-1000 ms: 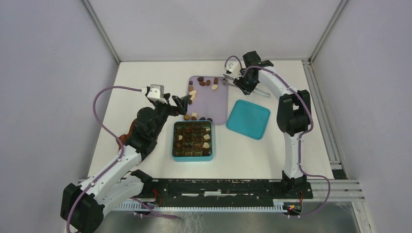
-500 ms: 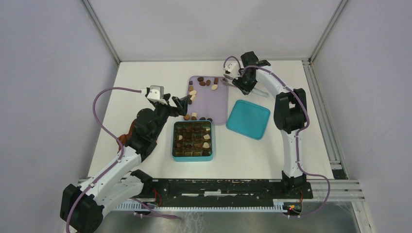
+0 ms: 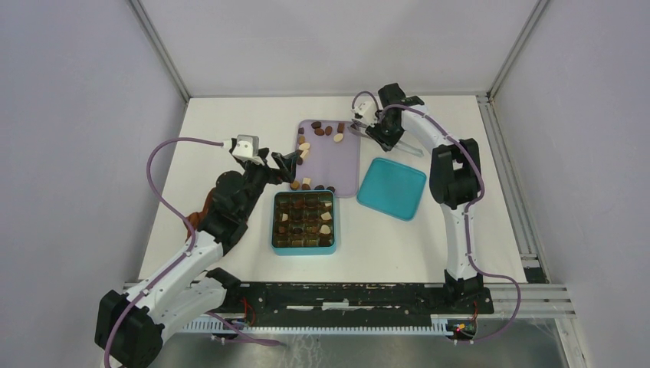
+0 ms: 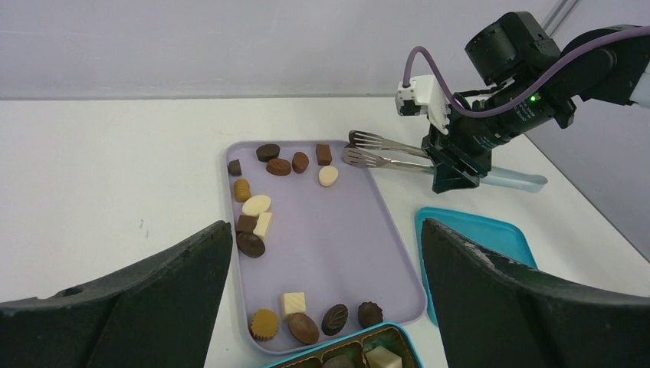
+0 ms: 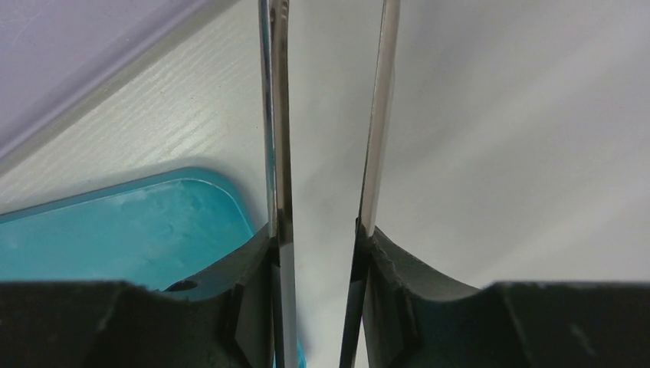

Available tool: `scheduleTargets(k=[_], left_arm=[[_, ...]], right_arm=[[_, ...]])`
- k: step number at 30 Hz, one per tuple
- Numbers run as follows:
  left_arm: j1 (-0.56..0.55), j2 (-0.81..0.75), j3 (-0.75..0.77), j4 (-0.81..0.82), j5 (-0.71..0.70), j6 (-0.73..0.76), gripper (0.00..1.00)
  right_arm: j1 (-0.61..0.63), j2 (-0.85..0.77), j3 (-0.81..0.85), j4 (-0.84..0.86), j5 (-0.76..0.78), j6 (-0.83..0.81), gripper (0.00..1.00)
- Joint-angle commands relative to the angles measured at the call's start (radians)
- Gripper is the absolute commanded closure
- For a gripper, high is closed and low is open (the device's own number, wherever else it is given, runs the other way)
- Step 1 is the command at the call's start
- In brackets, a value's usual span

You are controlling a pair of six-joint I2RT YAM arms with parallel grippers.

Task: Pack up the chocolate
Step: Pick up the fake chocolate from the plate.

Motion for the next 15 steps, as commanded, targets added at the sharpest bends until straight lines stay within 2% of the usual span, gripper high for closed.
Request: scheduleTargets(k=[1,4,11,15], left_arm=[[-0.006,0.003,0.015,0.041,-0.017,0.042,0.03],[-0.006,0.004,0.015,0.041,-0.016,0.042,0.03],[-0.007,0.002,0.015,0.041,-0.017,0.042,0.03],[-0.007,0.001,0.013,0.041,-0.018,0.044,0.03]], right_arm=[[0.012,0.005,0.054,0.017,0.034,0.021,0.6],[0.013,0.0,0.053,0.019,0.04,0.019,0.69],[0.015,-0.029,0.028,0.027,0.037,0.015,0.84],[0.015,-0.069,0.003,0.024,-0.018,0.012,0.91]])
